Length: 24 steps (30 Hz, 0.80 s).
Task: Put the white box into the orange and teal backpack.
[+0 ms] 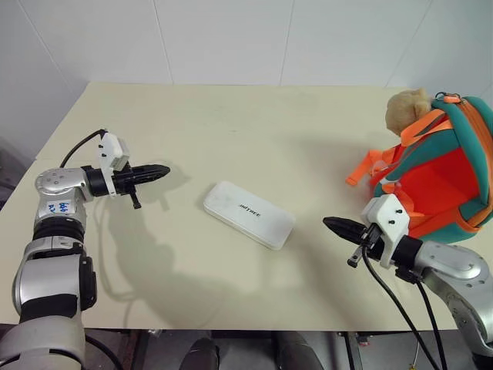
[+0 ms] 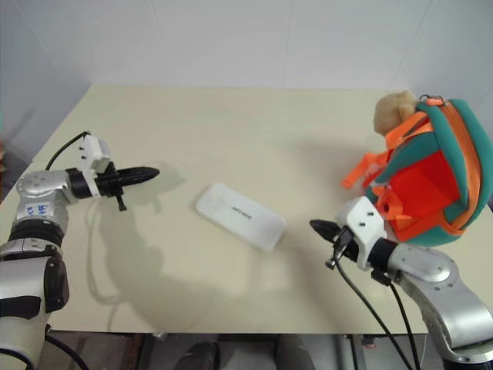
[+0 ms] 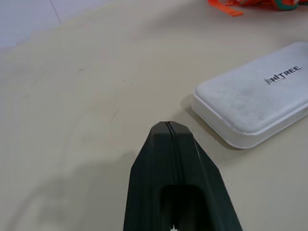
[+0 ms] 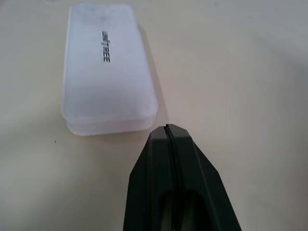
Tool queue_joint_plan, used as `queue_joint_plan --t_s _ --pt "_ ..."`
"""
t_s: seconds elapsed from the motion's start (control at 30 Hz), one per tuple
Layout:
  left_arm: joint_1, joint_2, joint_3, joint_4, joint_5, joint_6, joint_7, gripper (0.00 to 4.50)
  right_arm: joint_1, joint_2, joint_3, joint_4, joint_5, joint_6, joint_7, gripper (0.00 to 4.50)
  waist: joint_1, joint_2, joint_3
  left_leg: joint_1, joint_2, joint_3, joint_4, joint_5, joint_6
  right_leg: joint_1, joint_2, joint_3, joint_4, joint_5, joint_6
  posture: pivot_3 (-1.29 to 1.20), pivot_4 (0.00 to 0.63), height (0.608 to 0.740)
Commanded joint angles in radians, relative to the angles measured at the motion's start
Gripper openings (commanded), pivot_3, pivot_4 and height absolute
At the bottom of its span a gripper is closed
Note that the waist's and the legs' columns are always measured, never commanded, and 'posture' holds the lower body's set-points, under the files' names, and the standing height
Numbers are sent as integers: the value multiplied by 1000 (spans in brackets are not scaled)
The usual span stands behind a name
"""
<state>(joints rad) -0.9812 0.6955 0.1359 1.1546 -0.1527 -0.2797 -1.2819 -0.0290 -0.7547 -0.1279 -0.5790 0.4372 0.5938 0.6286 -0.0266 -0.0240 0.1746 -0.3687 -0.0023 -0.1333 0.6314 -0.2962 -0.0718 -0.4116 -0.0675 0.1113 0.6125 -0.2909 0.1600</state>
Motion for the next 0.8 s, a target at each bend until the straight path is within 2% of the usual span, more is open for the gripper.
queue_joint_plan --t_s 0.03,0.27,0.5,0.8 --pt "-23 -13 -6 -2 10 9 7 0 0 10 16 -38 -26 23 -37 120 0 0 0 0 0 0 0 0 0 0 0 0 0 0 0 0 150 740" --pt "-57 -77 -42 28 62 88 107 0 -24 30 119 -30 -72 116 -75 119 1 0 0 0 0 0 0 0 0 0 0 0 0 0 0 0 150 740" --pt "-81 -123 -88 45 99 200 80 0 -48 46 165 -30 -96 156 -93 119 0 0 0 0 0 0 0 0 0 0 0 0 0 0 0 0 150 740" --pt "-105 -178 -115 75 138 207 145 0 -80 76 218 -8 -139 177 -116 119 -1 -1 0 0 0 0 0 0 0 0 0 0 0 0 0 0 150 740"
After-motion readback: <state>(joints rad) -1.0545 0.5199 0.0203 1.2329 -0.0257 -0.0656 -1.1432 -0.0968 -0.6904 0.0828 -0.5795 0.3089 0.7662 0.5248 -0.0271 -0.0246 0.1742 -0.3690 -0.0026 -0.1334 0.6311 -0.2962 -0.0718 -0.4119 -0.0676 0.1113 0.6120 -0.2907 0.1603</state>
